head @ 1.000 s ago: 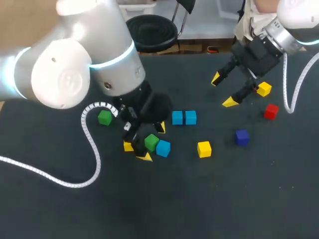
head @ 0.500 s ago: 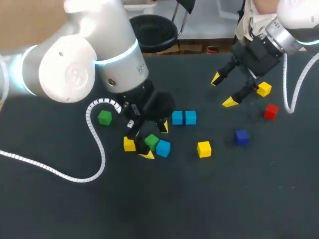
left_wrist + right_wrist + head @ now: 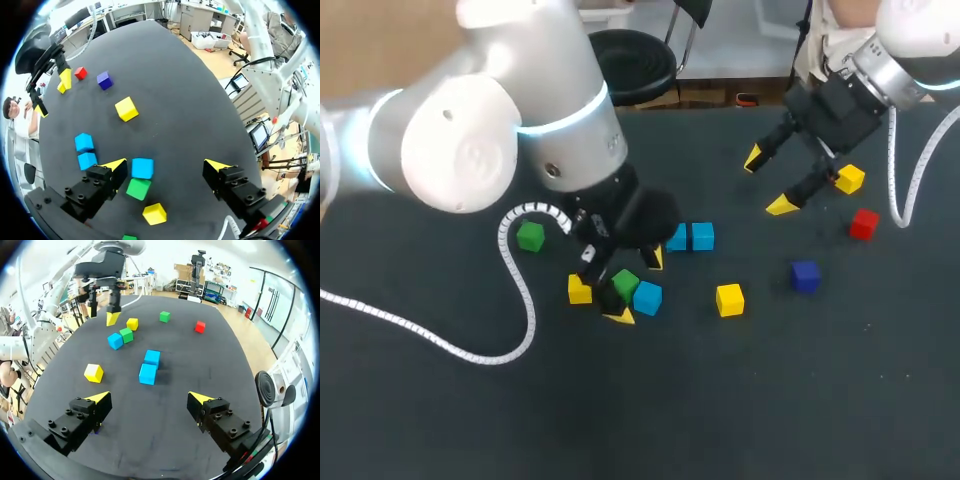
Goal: Place the blue cubes, place green cubes on the blue cubes, place the yellow cubes on the green cubes, then place the red cubes on the yellow cubes, and place purple cube on the red cubes.
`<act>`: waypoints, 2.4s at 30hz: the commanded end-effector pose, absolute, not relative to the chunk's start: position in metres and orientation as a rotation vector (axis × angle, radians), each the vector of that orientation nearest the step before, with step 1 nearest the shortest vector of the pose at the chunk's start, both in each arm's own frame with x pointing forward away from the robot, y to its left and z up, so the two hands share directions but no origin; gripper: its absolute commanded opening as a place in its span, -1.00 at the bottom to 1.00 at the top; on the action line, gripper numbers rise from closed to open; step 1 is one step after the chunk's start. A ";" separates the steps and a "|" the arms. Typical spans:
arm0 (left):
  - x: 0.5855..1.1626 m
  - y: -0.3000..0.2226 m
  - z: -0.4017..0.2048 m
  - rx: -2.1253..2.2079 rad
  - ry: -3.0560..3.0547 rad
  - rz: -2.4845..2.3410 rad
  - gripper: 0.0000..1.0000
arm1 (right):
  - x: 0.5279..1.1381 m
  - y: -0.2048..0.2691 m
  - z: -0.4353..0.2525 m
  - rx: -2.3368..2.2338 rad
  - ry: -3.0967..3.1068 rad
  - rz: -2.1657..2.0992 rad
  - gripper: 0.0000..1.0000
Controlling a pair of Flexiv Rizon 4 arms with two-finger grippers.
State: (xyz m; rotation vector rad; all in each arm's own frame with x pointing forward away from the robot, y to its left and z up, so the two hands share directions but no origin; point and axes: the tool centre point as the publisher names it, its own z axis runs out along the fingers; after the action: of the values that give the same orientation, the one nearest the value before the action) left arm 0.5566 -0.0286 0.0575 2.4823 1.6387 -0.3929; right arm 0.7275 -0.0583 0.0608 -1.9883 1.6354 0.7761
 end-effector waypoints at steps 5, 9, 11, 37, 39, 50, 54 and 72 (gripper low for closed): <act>0.529 -0.031 0.061 2.462 1.690 -0.355 1.00 | 0.727 -0.058 0.061 -1.987 1.634 0.777 1.00; 0.516 -0.044 0.060 2.467 1.701 -0.295 1.00 | 0.727 -0.058 0.061 -1.987 1.634 0.777 1.00; 0.511 -0.056 0.058 2.513 1.659 -0.275 1.00 | 0.727 -0.058 0.061 -1.987 1.634 0.777 1.00; 0.577 -0.037 0.023 2.402 1.851 -0.276 1.00 | 0.727 -0.058 0.061 -1.987 1.634 0.777 1.00; 0.579 -0.037 0.020 2.395 1.859 -0.303 1.00 | 0.727 -0.058 0.061 -1.987 1.634 0.777 1.00; 0.578 -0.037 0.008 2.379 1.896 -0.324 1.00 | 0.727 -0.058 0.061 -1.987 1.634 0.777 1.00; 0.581 -0.030 0.006 2.366 1.928 -0.307 1.00 | 0.727 -0.058 0.061 -1.987 1.634 0.777 1.00; 0.583 -0.035 -0.001 2.381 1.919 -0.292 -0.29 | 0.727 -0.058 0.061 -1.987 1.634 0.777 1.00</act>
State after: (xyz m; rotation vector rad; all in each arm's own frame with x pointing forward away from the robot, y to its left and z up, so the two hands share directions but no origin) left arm 0.5800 -0.0331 0.0021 2.3767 1.9161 -0.2923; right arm 0.7275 -0.0583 0.0607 -1.9883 1.6351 0.7762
